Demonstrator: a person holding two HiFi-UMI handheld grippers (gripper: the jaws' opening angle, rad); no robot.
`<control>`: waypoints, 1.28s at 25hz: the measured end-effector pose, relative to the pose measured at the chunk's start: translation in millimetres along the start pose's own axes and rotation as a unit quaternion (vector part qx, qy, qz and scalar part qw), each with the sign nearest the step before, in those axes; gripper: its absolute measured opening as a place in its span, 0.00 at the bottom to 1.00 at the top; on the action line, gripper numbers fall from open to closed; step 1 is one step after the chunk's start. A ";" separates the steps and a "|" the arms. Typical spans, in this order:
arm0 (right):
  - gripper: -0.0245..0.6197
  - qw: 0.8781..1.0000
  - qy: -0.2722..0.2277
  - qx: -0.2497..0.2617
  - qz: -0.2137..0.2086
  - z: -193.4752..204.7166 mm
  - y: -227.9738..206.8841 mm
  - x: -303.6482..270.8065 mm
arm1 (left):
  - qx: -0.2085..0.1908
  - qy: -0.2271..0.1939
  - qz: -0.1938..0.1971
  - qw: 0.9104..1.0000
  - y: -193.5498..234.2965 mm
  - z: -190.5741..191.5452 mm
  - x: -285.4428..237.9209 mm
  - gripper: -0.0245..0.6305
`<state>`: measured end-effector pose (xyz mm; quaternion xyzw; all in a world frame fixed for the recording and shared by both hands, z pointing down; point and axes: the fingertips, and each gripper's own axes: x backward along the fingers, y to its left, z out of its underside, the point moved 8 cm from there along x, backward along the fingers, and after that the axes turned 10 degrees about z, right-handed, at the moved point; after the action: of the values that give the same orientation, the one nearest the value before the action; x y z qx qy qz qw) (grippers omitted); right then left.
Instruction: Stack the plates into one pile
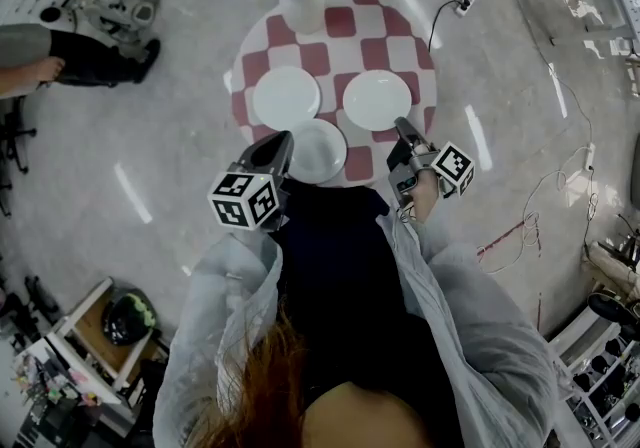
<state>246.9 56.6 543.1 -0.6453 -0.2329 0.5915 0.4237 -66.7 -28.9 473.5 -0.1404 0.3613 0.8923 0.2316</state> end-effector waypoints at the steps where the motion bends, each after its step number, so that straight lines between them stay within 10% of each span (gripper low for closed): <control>1: 0.06 1.000 -0.001 0.006 -0.009 -0.8 4.4 1.0 | 0.001 -0.001 0.000 1.000 -0.5 -0.1 0.1 0.07; 12: 0.07 0.998 0.010 0.013 -0.064 -1.8 32.6 -2.0 | 0.010 -0.014 -0.015 1.000 4.4 3.0 10.6 0.07; 32: 0.07 0.972 0.190 0.105 -0.095 77.5 86.5 -80.4 | 0.064 -0.065 -0.084 0.992 21.6 23.8 62.1 0.07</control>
<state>139.7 -32.8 522.1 -0.6726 -0.1448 0.4364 0.5798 -132.7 -6.3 476.8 -0.0968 0.3887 0.8522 0.3367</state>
